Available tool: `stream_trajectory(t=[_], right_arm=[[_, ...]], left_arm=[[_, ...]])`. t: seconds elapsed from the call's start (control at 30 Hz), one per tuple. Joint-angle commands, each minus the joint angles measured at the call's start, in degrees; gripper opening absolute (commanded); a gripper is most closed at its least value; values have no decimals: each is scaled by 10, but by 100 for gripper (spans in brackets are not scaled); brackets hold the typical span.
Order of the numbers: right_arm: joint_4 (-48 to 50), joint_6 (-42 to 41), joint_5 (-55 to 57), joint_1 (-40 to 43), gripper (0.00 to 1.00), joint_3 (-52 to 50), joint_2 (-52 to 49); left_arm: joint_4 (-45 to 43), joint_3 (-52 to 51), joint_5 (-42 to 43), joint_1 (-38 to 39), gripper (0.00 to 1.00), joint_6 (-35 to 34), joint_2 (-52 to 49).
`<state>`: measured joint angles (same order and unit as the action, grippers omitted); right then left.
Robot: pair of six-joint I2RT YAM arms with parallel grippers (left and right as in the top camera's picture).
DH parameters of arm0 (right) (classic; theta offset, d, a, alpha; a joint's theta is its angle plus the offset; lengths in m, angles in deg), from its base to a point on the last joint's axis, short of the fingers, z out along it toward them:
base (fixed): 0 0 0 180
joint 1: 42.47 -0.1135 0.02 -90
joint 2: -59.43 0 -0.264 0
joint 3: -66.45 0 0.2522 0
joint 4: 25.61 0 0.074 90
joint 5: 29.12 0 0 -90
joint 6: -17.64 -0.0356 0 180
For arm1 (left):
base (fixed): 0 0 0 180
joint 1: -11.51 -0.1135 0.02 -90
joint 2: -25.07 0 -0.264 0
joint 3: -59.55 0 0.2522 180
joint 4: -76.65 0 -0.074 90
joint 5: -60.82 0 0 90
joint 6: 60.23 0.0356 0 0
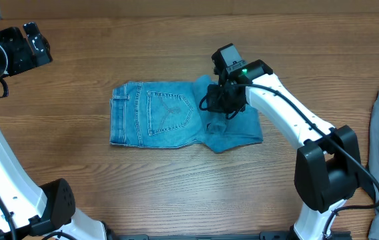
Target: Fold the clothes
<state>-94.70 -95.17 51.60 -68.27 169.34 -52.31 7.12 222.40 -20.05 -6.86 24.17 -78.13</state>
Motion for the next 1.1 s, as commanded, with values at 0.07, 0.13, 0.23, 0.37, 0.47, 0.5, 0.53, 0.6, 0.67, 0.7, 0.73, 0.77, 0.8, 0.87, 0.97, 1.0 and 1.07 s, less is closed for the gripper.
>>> stream_trajectory(t=[0.07, 0.13, 0.23, 0.37, 0.47, 0.5, 0.53, 0.6, 0.67, 0.7, 0.73, 0.77, 0.8, 0.87, 0.97, 1.0, 1.07], right_arm=[[33, 19, -59, -17, 4, 3, 6], [44, 28, -80, -28, 16, 3, 6], [50, 42, -106, -42, 42, 3, 6], [58, 53, -97, -38, 31, 3, 12], [57, 52, -97, -10, 22, 3, 25], [57, 52, -97, 1, 17, 3, 29], [57, 47, -97, 12, 14, 3, 33], [56, 42, -102, 33, 8, 3, 35], [49, 42, -101, 45, 5, 2, 32], [45, 42, -101, 47, 4, 1, 28], [40, 42, -101, 47, 4, 1, 23], [36, 42, -101, 46, 4, 0, 16], [39, 40, -104, 38, 4, -6, 4], [49, 23, -104, 25, 4, -19, -12], [70, 1, -138, -7, 4, -53, -43], [76, 0, -147, -19, 4, -63, -51], [85, 0, -157, -41, 4, -80, -61]], left_arm=[[1, 2, -6, 4, 100, -4, -5], [1, 2, -6, 4, 100, -4, -5], [1, 2, -6, 4, 100, -4, -5], [1, 2, -6, 4, 100, -4, -5], [1, 2, -6, 4, 100, -4, -5], [1, 2, -6, 4, 100, -4, -5], [1, 2, -6, 4, 100, -4, -5], [1, 2, -6, 4, 100, -4, -5], [1, 2, -6, 4, 100, -4, -5], [1, 2, -6, 4, 100, -4, -5], [1, 2, -6, 4, 100, -4, -5], [1, 2, -6, 4, 100, -4, -5], [1, 2, -6, 4, 100, -4, -5], [1, 2, -6, 4, 100, -4, -5], [1, 2, -6, 4, 100, -4, -5], [1, 2, -6, 4, 100, -4, -5], [1, 2, -6, 4, 100, -4, -5]])
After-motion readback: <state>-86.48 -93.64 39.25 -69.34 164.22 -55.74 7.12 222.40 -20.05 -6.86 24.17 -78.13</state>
